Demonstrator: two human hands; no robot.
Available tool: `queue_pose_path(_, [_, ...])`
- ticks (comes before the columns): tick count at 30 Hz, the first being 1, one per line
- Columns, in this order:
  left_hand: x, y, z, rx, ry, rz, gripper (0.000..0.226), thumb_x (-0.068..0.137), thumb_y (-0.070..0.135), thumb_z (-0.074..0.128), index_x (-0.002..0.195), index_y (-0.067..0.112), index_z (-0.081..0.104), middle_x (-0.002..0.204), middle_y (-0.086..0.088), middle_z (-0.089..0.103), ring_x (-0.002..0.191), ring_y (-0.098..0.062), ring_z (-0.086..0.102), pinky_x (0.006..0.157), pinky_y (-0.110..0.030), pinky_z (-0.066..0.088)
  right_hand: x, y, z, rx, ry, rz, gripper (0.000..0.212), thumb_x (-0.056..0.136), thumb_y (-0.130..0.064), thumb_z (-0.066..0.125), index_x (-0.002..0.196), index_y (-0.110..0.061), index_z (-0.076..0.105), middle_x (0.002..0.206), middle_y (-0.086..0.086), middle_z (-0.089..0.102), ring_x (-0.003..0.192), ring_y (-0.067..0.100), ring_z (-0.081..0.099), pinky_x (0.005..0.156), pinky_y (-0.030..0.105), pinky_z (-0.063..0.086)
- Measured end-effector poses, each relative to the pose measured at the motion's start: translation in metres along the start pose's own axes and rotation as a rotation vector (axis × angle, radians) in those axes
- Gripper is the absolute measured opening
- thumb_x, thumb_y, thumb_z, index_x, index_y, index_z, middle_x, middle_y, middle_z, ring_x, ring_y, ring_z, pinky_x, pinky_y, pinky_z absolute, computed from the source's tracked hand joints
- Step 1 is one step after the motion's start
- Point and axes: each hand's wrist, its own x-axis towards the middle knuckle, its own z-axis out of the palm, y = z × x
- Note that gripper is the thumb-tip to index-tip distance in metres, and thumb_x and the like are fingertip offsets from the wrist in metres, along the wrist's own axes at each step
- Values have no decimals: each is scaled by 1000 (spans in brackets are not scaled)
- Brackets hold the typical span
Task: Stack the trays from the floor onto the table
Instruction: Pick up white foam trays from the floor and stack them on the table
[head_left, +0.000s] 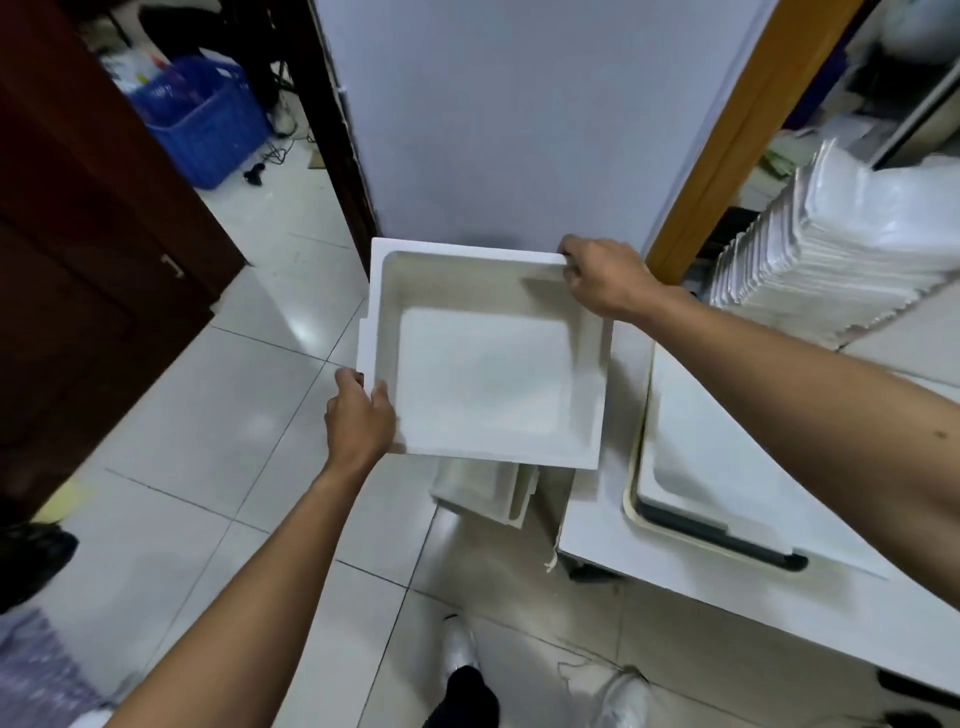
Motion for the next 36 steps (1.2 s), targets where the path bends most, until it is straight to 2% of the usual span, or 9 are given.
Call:
queue_pose_path(6, [-32,87,-11,-34,7,118,23,101,22,47,114,3,44,108,-18,59,104,-41,53,79,-38,39,-62,42,-73,70,137,137,38,92,-14,50,130,-16,55,128,13,59,118,36,51,95,44,41])
queue_pose_path(9, [-45,119,-8,-48,-7,146,23,101,22,47,114,4,44,110,-19,60,107,-42,53,80,-38,38,-101,66,-90,153,238,257,55,92,-20,57,145,-18,42,147,8,45,133,32,41,107,44,36])
queue_pose_path(13, [-69,164,3,-46,-24,209,26,101,23,48,117,3,45,117,-23,60,113,-43,51,86,-40,39,-161,90,-104,339,380,418,75,90,-33,63,153,-16,27,156,7,36,140,32,37,110,46,38])
queue_pose_path(17, [-96,205,15,-56,-73,274,34,103,25,46,127,1,44,124,-17,55,110,-31,48,83,-33,32,-214,105,-106,503,352,543,87,95,-34,61,160,-18,6,165,1,24,145,27,34,112,42,35])
queue_pose_path(19, [-108,222,24,-70,-93,284,33,104,27,45,126,2,44,122,-13,54,103,-22,40,82,-33,32,-235,120,-104,574,369,600,80,95,-36,59,158,-19,13,159,2,36,138,30,44,109,43,40])
queue_pose_path(22, [-120,241,35,-72,-120,308,27,103,29,45,116,6,46,115,-11,55,99,-24,41,81,-35,35,-258,142,-104,718,380,692,53,94,-41,53,141,-18,42,137,6,60,119,34,58,101,45,47])
queue_pose_path(25, [-131,254,44,-74,-149,355,26,102,31,45,111,7,46,109,-10,55,99,-26,45,79,-37,38,-279,154,-107,842,409,714,40,94,-41,49,126,-19,59,118,2,69,107,29,64,98,46,51])
queue_pose_path(31, [-144,269,58,-53,-176,412,24,98,36,49,102,13,49,98,-1,58,98,-25,50,77,-38,40,-299,171,-114,846,481,754,36,100,-35,48,131,-21,59,122,0,67,110,28,62,93,38,50])
queue_pose_path(36, [-146,279,59,-128,-179,503,24,95,33,53,116,21,49,98,10,62,96,-21,59,77,-38,48,-304,180,-118,825,482,745,36,100,-36,48,131,-23,58,117,-1,67,104,26,62,90,39,52])
